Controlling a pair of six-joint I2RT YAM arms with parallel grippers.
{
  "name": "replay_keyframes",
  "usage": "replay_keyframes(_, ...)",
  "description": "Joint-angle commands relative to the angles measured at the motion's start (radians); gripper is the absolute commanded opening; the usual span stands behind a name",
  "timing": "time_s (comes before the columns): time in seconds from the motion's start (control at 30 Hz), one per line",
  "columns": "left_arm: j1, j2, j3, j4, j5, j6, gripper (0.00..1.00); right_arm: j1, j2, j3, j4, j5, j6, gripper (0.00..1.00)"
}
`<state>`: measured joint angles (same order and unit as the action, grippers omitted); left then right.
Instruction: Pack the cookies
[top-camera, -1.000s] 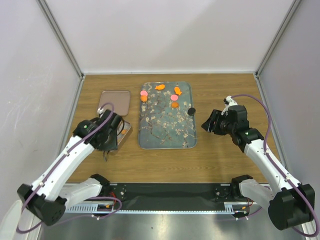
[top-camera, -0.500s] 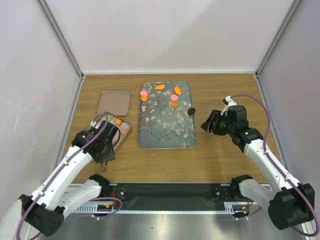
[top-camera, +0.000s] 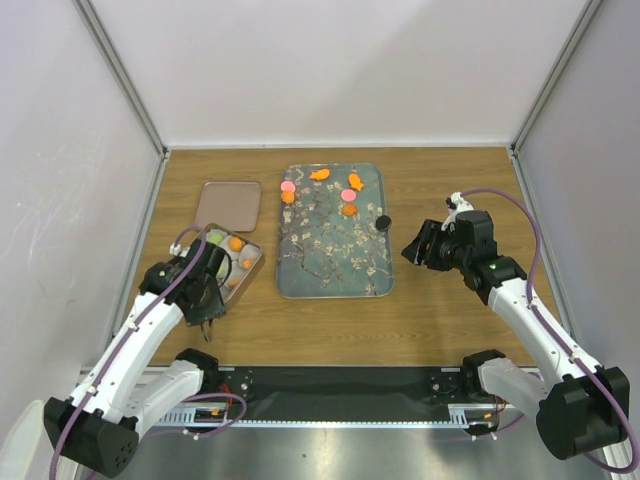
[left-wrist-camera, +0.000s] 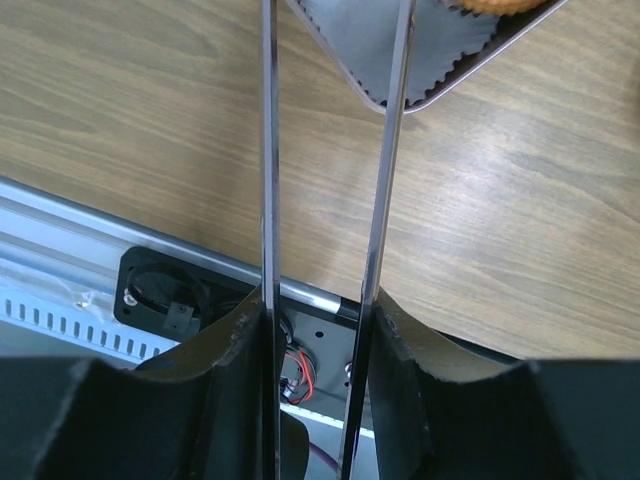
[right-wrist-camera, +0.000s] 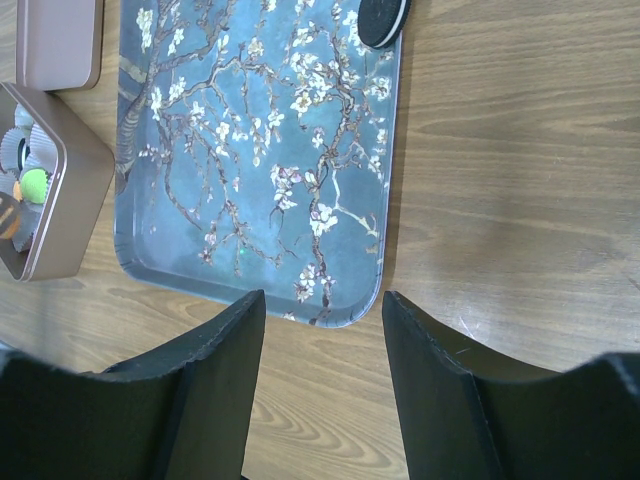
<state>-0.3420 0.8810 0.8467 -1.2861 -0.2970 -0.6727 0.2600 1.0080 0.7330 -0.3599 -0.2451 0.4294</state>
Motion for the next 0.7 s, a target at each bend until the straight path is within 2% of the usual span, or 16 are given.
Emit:
replay_keyframes(0.0, 0.031, -0.013, -0.02, 0.037, 0.024, 0.007, 0.43, 0.004, -0.014, -0.006, 0.035, -0.01, 0.002, 0.56)
replay_keyframes(0.17, 0.086, -0.027, -0.064, 0.082, 0.07, 0.024, 0.43, 0.004, -0.017, -0.006, 0.035, -0.011, 0.002, 0.56)
replay_keyframes(0.67, 0.1, -0.024, -0.032, 0.065, 0.067, 0.019, 0.46, 0.005, -0.025, -0.006, 0.033, -0.01, 0.0, 0.57)
